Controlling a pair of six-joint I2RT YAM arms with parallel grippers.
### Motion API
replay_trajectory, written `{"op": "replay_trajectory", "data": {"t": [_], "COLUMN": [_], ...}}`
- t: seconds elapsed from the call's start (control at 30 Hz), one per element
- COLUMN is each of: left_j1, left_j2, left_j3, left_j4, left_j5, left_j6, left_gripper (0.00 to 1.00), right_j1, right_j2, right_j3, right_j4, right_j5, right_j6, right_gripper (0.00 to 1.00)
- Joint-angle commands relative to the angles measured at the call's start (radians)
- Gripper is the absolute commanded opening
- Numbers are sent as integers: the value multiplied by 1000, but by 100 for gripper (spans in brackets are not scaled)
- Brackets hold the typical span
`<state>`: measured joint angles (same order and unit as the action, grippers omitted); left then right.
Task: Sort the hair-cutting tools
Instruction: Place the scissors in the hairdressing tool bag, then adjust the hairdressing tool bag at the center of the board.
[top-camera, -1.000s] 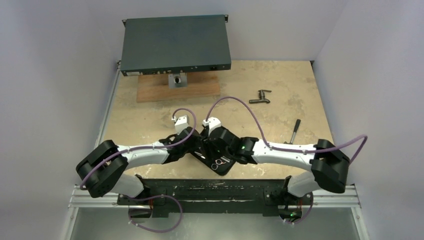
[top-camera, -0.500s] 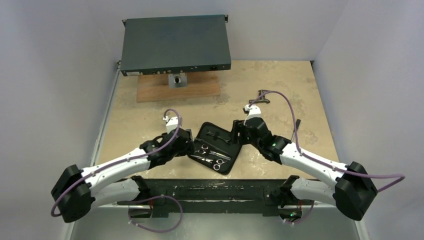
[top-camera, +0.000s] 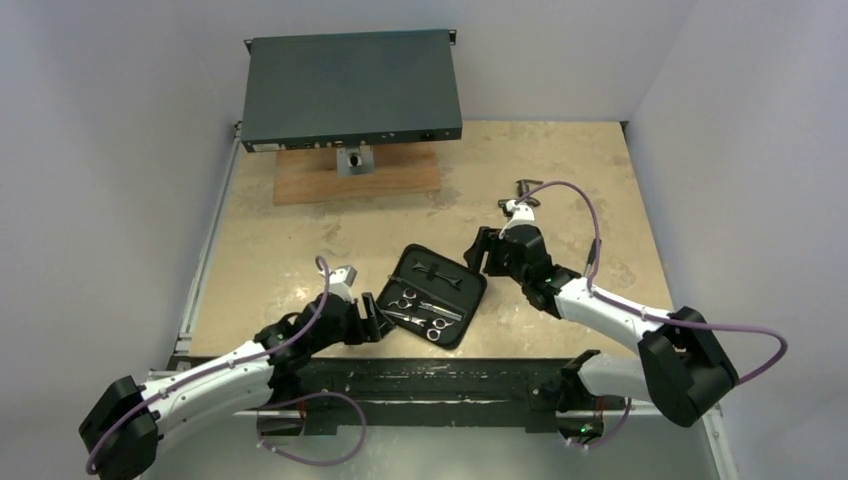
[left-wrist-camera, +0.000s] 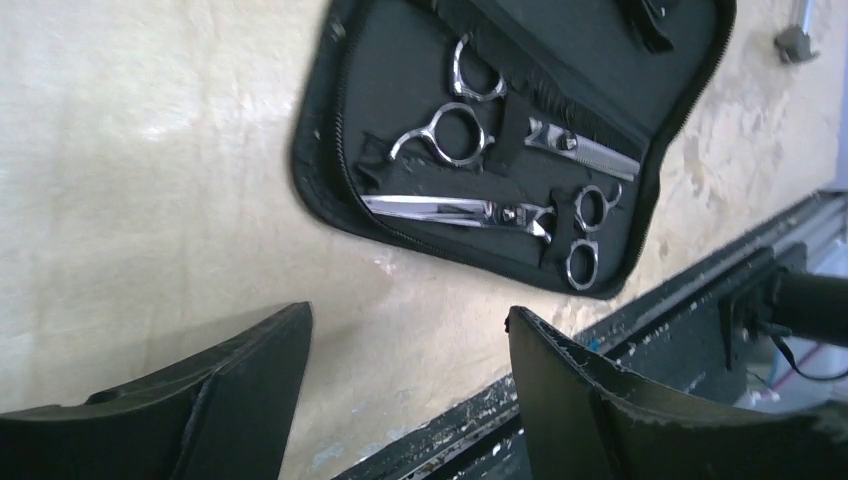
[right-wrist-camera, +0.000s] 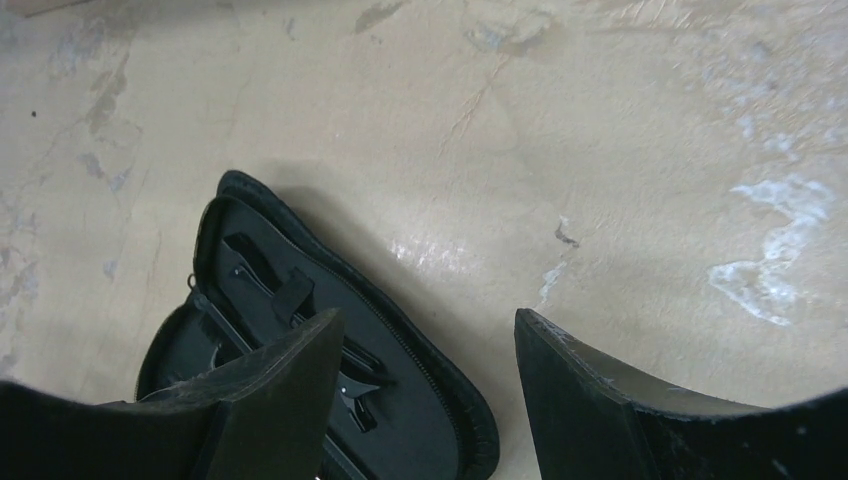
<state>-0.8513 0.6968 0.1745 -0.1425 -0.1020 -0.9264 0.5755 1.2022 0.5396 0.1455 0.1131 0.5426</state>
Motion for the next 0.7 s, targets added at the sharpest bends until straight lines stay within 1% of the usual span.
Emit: {"op": "replay_trajectory", "data": {"t": [0.0, 0.23, 0.4, 0.67], "left_j1": [6, 5, 6, 6], "left_j2": [13, 52, 165, 348], "left_j3": [-77, -104, -98, -78], "left_j4": [214, 301, 385, 526], "left_j5": [142, 173, 184, 197], "left_j6": [-16, 10, 17, 17], "left_gripper": [72, 72, 71, 70], "right_j1": [-6, -7, -7, -6], "right_j2": [28, 17, 42, 0], "right_j3": [-47, -100, -122, -194], "right_j4": [141, 196, 191, 204], "right_j5": [-76, -144, -185, -201], "right_j6": [34, 56, 65, 93], "right_gripper": [64, 65, 66, 66]}}
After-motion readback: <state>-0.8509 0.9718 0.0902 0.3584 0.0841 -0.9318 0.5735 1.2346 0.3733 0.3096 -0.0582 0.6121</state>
